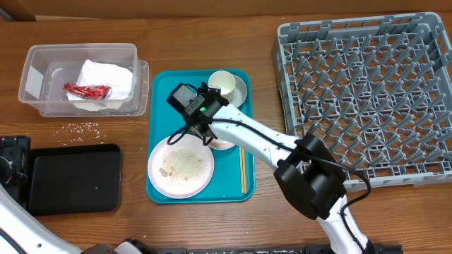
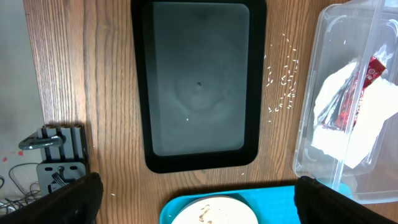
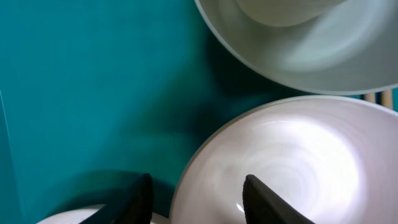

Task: Sort waste into correct bins and load items into the dishwasher
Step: 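Reach the right gripper to the pink bowl on the teal tray and grasp it, then lift the pink bowl with the right gripper and move it over the dish rack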

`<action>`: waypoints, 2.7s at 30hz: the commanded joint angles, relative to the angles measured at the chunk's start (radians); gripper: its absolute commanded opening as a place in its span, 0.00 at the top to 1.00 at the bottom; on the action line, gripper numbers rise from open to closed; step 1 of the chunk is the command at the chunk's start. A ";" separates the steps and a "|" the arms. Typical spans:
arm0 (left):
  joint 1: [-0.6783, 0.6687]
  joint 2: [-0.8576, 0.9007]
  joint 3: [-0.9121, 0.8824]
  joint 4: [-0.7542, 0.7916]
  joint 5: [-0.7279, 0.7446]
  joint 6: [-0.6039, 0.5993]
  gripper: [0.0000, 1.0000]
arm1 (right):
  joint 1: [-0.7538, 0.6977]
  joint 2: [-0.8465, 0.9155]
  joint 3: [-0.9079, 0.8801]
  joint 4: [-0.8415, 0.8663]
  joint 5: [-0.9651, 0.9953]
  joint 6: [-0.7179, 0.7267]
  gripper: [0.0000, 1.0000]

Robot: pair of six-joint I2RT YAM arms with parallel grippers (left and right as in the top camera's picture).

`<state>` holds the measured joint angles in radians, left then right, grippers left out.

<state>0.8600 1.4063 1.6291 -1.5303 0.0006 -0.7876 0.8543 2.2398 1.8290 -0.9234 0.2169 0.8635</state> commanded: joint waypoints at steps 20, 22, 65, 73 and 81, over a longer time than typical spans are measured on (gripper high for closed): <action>0.004 -0.014 0.005 -0.002 0.000 -0.021 0.00 | 0.018 -0.010 0.130 -0.132 -0.023 -0.083 0.88; 0.004 -0.014 0.005 -0.002 0.000 -0.021 0.00 | 0.017 -0.016 0.170 -0.176 -0.023 -0.084 0.96; 0.004 -0.014 0.005 -0.002 0.000 -0.021 0.00 | -1.163 -0.098 0.418 -0.522 -1.491 -0.958 0.96; 0.004 -0.014 0.005 -0.002 0.000 -0.021 0.00 | -1.242 -0.067 0.172 -0.441 -1.559 -0.969 0.96; 0.004 -0.014 0.005 -0.002 0.000 -0.021 0.00 | -1.290 -0.067 0.044 -0.409 -1.508 -0.966 0.96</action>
<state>0.8600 1.4063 1.6291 -1.5303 0.0002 -0.7876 -0.4175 2.1799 1.8824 -1.3365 -1.2892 -0.0864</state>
